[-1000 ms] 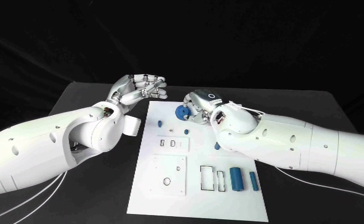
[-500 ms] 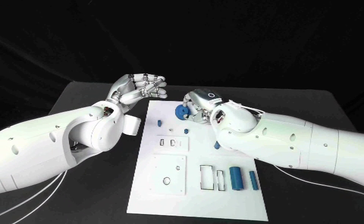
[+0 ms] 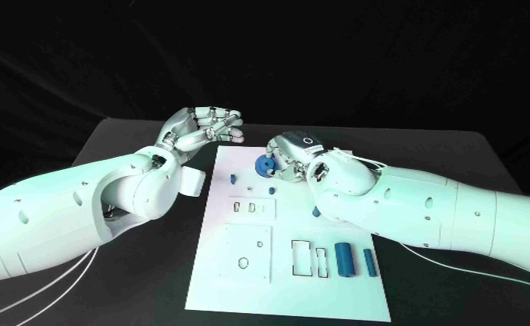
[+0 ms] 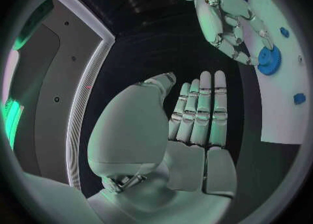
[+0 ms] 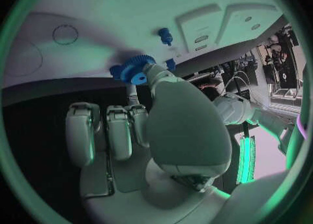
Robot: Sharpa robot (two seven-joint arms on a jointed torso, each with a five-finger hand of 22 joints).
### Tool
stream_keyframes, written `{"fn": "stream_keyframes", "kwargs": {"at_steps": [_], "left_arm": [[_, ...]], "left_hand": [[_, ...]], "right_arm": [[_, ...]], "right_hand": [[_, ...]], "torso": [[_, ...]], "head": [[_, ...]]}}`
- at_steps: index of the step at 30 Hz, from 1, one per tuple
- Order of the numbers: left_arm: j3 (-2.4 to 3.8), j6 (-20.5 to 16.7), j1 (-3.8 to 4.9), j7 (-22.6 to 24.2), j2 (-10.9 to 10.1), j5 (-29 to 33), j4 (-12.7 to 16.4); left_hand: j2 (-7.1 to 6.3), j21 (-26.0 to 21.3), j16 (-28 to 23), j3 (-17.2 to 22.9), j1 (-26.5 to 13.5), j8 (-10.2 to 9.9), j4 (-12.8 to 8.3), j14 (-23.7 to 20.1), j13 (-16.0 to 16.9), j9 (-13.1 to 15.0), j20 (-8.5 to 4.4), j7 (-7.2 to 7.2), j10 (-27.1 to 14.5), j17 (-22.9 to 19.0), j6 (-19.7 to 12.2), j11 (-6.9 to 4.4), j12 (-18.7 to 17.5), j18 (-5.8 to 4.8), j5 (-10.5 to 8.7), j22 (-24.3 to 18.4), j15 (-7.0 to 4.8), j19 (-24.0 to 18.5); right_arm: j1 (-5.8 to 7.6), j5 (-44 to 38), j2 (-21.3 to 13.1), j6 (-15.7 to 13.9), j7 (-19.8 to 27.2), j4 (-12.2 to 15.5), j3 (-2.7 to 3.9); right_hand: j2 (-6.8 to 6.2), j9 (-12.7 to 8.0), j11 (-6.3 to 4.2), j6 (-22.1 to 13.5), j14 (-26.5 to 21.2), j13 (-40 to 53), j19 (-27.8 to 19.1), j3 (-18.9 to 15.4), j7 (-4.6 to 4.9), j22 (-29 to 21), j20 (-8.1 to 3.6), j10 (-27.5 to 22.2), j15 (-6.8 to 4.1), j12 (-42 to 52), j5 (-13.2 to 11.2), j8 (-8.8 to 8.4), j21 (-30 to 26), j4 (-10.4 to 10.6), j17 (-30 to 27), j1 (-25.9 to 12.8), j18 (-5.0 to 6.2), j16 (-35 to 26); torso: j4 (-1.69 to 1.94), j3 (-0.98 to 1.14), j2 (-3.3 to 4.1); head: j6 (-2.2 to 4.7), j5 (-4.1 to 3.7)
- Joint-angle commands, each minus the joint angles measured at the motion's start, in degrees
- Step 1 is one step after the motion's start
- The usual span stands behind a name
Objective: Assemble the parts on the task board
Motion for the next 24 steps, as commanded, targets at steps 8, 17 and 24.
{"fn": "stream_keyframes", "kwargs": {"at_steps": [8, 17, 24], "left_arm": [[0.04, 0.98, 0.06, 0.3, 0.04, 0.12, 0.05], [0.04, 1.03, 0.06, 0.24, -0.01, 0.12, 0.05], [0.04, 1.03, 0.06, 0.21, -0.05, 0.12, 0.07]], "left_hand": [[-0.17, 0.28, 0.09, 0.35, -0.18, -0.13, -0.05, -0.01, -0.01, 0.09, -0.1, 0.07, 0.46, 0.08, 0.18, -0.08, -0.26, 0.59, -0.26, 0.08, 0.17, -0.1], [-0.17, 0.28, 0.09, 0.35, -0.18, -0.13, -0.05, -0.01, -0.01, 0.09, -0.1, 0.07, 0.46, 0.08, 0.18, -0.08, -0.26, 0.59, -0.26, 0.08, 0.17, -0.1], [-0.17, 0.28, 0.09, 0.35, -0.18, -0.13, -0.05, -0.01, -0.01, 0.09, -0.1, 0.07, 0.46, 0.08, 0.18, -0.08, -0.26, 0.59, -0.26, 0.08, 0.17, -0.1]], "right_arm": [[-0.18, -0.2, -0.14, 0.95, -0.13, 0.13, -0.11], [-0.18, -0.24, -0.25, 0.66, -0.34, 0.19, -0.11], [-0.18, 0.01, -0.21, 0.22, -0.12, 0.1, -0.11]], "right_hand": [[-0.46, 0.09, 0.16, 0.33, 5.51, 8.35, 1.16, 0.33, 0.07, 8.03, -0.13, 1.4, -0.14, 0.08, 0.19, -0.01, 0.06, 0.09, 11.77, -0.72, -0.63, 0.13], [-0.55, 0.07, 0.18, 0.27, 5.51, 8.33, 1.15, 0.35, 0.1, 8.02, -0.11, 1.38, -0.11, 0.06, 0.18, -0.12, 0.04, 0.09, 11.79, -0.87, -0.63, 0.13], [-2.12, -0.95, 1.66, -4.84, 5.52, 6.59, 0.88, -1.06, 1.78, 7.79, 0.87, -0.1, 1.12, -1.58, 0.15, -4.19, -0.31, 0.15, 11.89, -3.45, -0.56, 0.15]], "torso": [[0.06, -0.01, 0.03], [0.08, -0.06, 0.0], [0.05, -0.05, 0.02]], "head": [[0.04, -0.08], [0.01, -0.07], [0.07, -0.05]]}}
